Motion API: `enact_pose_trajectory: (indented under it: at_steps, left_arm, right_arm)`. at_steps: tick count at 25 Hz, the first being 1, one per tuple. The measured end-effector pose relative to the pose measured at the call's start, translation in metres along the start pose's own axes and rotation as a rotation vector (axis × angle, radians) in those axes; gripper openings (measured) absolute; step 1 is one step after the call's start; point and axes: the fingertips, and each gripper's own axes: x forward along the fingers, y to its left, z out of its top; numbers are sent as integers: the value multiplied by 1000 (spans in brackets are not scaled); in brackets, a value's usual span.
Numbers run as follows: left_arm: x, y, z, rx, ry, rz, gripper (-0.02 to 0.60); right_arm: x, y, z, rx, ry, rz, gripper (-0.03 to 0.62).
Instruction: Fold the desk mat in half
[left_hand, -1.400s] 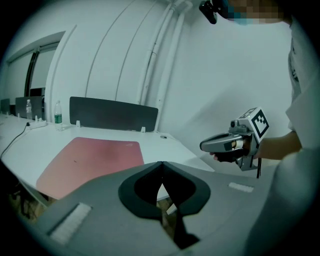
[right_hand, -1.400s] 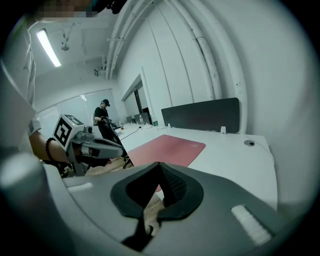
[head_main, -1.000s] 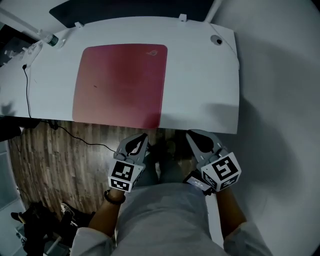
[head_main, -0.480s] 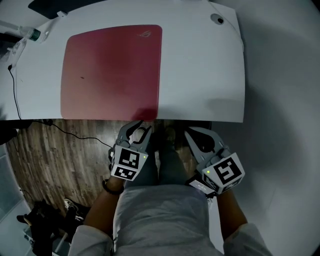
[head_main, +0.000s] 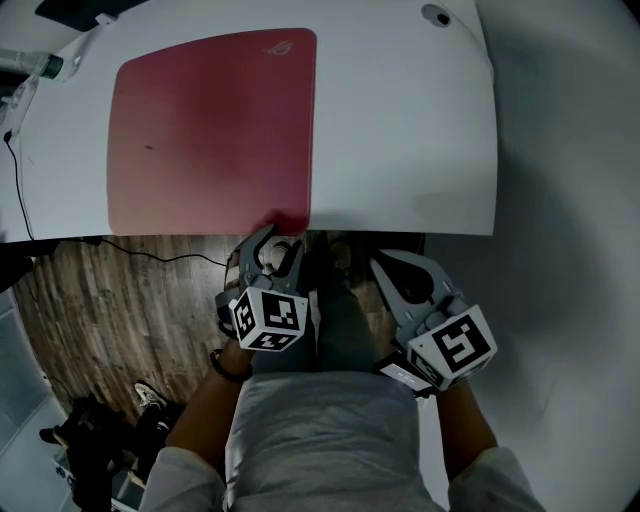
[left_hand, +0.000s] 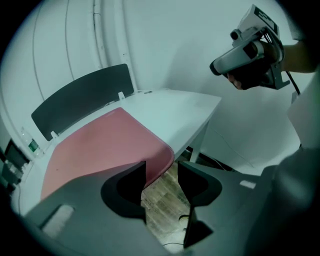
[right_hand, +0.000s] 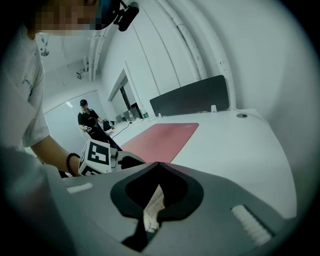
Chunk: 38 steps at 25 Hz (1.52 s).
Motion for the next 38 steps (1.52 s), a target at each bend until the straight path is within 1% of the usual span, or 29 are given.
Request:
enact_pose_trajectory:
  at_steps: [2, 6, 8, 10, 11, 12, 13, 14, 16, 17, 21, 24, 26, 31, 38]
  left_arm:
    - [4, 1, -4, 37, 23, 32, 228]
    - [13, 2, -7, 137, 58, 99, 237]
    - [14, 6, -4, 139, 54, 119, 236]
    - [9, 10, 3, 97, 18, 123, 226]
    - [5, 12, 7, 66, -9, 122, 193]
    - [2, 12, 11, 32, -34, 117, 146]
    - [0, 12, 13, -1, -49, 107, 101]
    - [0, 11, 14, -29, -50, 91, 76]
    - [4, 8, 11, -60, -27, 54, 93]
    - [5, 7, 10, -67, -18, 43, 91]
    - [2, 11, 13, -89, -29, 43, 45]
    - [0, 13, 15, -121, -39, 31, 38]
    - [-3, 16, 15, -159, -49, 23, 37]
    - [-5, 18, 20, -295, -95, -24, 37]
    - [-27, 35, 33, -334, -143, -6, 35]
  right_arm:
    - [-1, -2, -2, 4, 0, 0, 6]
    - [-2, -7, -7, 14, -2, 8, 6]
    - [-3, -8, -9, 15, 1, 10, 6]
    - [-3, -8, -9, 15, 2, 11, 6]
    - [-4, -9, -9, 17, 1, 13, 6]
    - [-5, -9, -9, 21, -1, 14, 6]
    - [-5, -9, -8, 29, -5, 18, 6]
    - [-5, -10, -7, 38, -10, 23, 6]
    - [-5, -9, -4, 51, -22, 32, 6]
    - [-5, -9, -3, 51, -25, 35, 6]
    - [-6, -10, -4, 43, -26, 40, 6]
    - [-6, -13, -7, 38, -18, 43, 6]
    - [-4, -13, -5, 34, -18, 48, 6]
    - [-2, -14, -3, 9, -4, 58, 6]
    - [6, -1, 7, -27, 4, 81, 6]
